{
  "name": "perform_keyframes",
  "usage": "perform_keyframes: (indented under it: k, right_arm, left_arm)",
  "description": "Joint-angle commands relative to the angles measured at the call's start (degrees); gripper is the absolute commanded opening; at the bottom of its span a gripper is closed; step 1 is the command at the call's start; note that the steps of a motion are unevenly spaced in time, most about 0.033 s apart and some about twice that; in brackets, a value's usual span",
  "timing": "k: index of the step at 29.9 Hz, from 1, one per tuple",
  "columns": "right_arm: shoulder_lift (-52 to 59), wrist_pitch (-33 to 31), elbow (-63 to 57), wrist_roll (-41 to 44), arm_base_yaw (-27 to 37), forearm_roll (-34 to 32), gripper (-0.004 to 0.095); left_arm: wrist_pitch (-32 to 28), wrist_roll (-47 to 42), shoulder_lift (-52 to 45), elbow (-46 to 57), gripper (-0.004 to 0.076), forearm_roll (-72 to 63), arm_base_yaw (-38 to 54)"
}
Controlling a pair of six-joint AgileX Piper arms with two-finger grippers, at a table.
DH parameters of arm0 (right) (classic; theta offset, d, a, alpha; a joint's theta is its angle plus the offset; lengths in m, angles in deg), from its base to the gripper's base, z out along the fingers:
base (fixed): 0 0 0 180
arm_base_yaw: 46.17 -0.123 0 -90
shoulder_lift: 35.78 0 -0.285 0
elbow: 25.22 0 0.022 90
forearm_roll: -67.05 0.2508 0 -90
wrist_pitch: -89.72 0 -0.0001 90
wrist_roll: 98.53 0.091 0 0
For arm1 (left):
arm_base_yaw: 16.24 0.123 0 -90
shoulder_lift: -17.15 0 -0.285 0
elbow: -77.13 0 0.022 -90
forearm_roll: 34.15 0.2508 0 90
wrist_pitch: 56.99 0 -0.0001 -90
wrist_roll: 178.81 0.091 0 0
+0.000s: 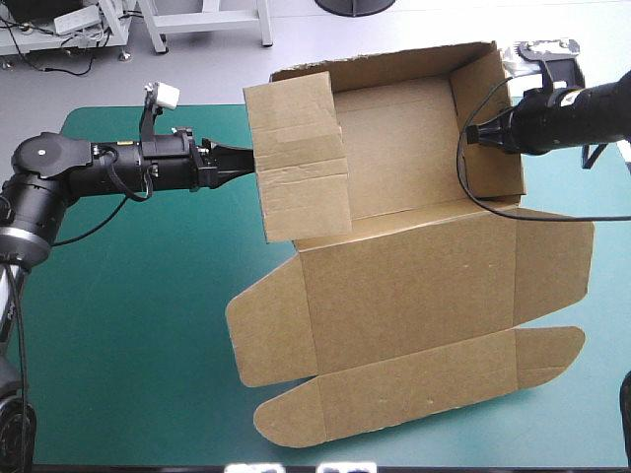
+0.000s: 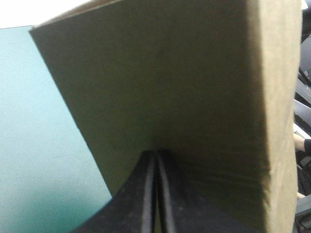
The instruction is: Fold the box
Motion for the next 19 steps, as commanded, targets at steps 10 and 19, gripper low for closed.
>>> perform_keyframes:
  k: [10, 19]
  right_arm:
    - [0.4, 2.4, 1.3, 1.0, 0.1, 2.5, -0.0023]
    - [-0.8, 2.4, 1.3, 1.0, 0.1, 2.7, -0.0023]
  left_arm:
    - [3.8, -2.2, -2.5, -1.8, 0.0127, -6.7, -0.4]
    - [3.8, -2.6, -2.5, -1.8, 0.0466, -8.0, -0.4]
